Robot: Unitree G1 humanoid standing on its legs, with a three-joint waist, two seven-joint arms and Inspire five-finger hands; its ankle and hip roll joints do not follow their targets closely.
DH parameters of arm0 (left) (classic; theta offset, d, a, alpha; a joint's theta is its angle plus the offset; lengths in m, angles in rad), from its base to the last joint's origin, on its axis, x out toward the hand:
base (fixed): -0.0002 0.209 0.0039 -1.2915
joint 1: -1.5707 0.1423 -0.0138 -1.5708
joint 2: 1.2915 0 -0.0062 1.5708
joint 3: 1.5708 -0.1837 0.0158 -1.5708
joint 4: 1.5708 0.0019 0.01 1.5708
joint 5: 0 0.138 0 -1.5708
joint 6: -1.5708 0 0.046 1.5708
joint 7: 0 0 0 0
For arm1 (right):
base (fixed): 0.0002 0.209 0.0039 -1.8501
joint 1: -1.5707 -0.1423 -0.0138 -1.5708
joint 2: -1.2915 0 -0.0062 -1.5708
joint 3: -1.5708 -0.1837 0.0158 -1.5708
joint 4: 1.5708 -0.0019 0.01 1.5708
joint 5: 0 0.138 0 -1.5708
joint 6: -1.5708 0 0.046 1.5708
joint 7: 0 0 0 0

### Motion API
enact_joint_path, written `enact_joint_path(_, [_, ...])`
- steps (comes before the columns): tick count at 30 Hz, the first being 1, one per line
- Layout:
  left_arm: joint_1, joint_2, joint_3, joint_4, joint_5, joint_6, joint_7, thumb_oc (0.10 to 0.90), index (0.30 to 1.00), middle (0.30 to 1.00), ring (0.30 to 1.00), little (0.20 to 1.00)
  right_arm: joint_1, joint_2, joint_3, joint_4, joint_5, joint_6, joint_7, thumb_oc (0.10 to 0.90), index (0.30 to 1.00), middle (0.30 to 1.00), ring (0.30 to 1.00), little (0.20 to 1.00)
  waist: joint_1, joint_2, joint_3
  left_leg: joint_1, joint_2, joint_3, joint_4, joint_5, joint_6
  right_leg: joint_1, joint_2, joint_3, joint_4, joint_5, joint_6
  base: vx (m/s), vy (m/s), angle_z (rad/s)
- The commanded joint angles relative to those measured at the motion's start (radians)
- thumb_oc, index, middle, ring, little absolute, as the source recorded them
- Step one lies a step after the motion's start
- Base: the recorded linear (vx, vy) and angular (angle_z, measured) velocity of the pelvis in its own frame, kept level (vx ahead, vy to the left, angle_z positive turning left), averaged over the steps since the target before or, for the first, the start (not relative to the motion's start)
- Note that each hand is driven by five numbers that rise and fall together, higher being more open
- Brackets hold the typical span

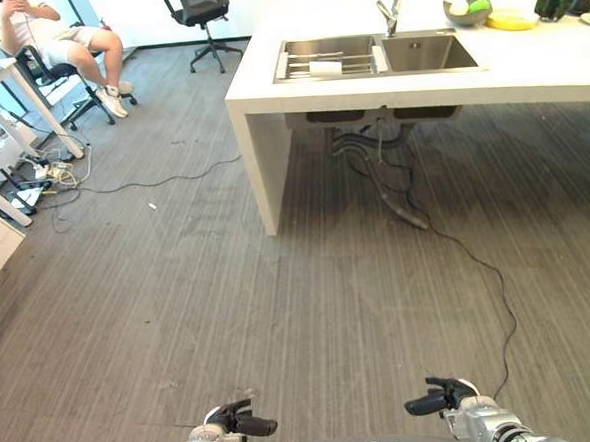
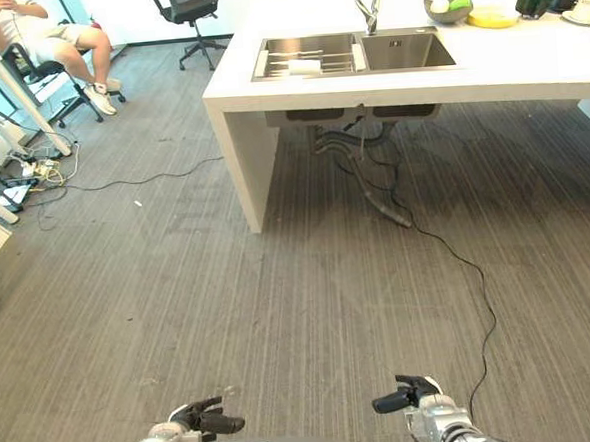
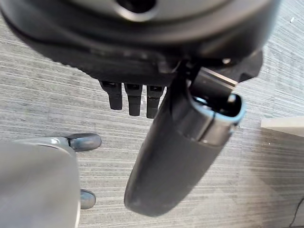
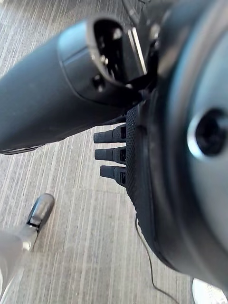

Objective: Place the dishes in the dishwasher.

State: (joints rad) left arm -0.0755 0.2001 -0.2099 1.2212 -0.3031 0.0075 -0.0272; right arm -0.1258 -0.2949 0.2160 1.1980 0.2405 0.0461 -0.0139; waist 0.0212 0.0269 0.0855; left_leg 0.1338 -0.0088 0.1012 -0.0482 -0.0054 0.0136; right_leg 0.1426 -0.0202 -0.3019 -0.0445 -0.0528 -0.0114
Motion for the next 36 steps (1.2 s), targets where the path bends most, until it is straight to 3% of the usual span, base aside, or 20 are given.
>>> enact_joint_path(1, [-0.105,0.035,0.010,-0.029,-0.012,-0.067,0.014,0.800,0.900,0.900,0.900,0.900,-0.086,-0.058,-0.005,-0.057,0.014,-0.064,-0.016,0.800,0.900,0.900,0.900,0.900,0.021,-0.027,0.015,-0.001,0.029,0.060,-0.039,-0.032,-0.047,0.008,-0.073,-0.022,-0.043,0.044,0.120,0.00,0.000,0.00])
enact_joint_path(4, [-0.104,0.035,0.010,-0.030,-0.012,-0.066,0.014,0.800,0.900,0.900,0.900,0.900,-0.086,-0.058,-0.005,-0.058,0.013,-0.064,-0.016,0.800,0.900,0.900,0.900,0.900,0.021,-0.027,0.015,-0.001,0.029,0.060,-0.039,-0.032,-0.047,0.008,-0.073,-0.022,-0.043,0.044,0.120,0.00,0.000,0.00])
enact_joint_path(6, [-0.084,0.056,0.027,-0.143,-0.023,-0.088,0.051,0.800,0.900,0.900,0.900,0.900,-0.067,-0.074,-0.021,-0.169,0.006,-0.090,-0.046,0.800,0.900,0.900,0.900,0.900,0.031,-0.033,0.025,-0.002,0.027,0.064,-0.039,-0.034,-0.045,0.005,-0.078,-0.024,-0.043,0.048,0.122,0.00,0.000,0.00])
enact_joint_path(10, [-0.070,0.078,0.007,-0.251,0.042,-0.114,0.087,0.800,0.900,0.900,0.900,0.900,-0.048,-0.073,-0.035,-0.207,0.019,-0.114,-0.070,0.800,0.900,0.900,0.900,0.900,0.032,-0.036,0.029,-0.002,0.027,0.063,-0.039,-0.036,-0.045,0.005,-0.079,-0.023,-0.043,0.048,0.123,0.00,0.000,0.00])
enact_joint_path(16, [-0.059,0.049,-0.013,-0.149,0.103,-0.108,0.116,0.800,0.900,0.900,0.900,0.900,-0.019,-0.037,-0.018,-0.155,-0.004,-0.117,-0.092,0.800,0.900,0.900,0.900,0.900,0.024,-0.048,0.037,0.000,0.027,0.072,-0.039,-0.039,-0.043,0.000,-0.076,-0.011,-0.043,0.049,0.122,0.00,0.007,-0.03])
enact_joint_path(27, [-0.021,-0.001,-0.013,0.046,0.092,-0.055,0.034,0.800,0.900,0.900,0.900,0.900,-0.011,0.008,0.012,-0.005,0.007,-0.070,-0.030,0.800,0.900,0.900,0.900,0.900,0.013,-0.065,0.044,-0.013,0.023,0.073,-0.039,-0.040,-0.036,-0.011,-0.080,-0.003,-0.043,0.059,0.121,0.01,0.010,-0.05])
enact_joint_path(36, [-0.031,0.007,-0.006,-0.012,0.072,-0.069,0.045,0.800,0.900,0.900,0.900,0.900,-0.016,0.019,0.011,0.000,0.021,-0.079,-0.027,0.800,0.900,0.900,0.900,0.900,0.014,-0.058,0.035,-0.015,0.008,0.067,-0.039,-0.046,-0.030,-0.009,-0.096,-0.012,-0.043,0.068,0.131,0.01,0.022,0.00])
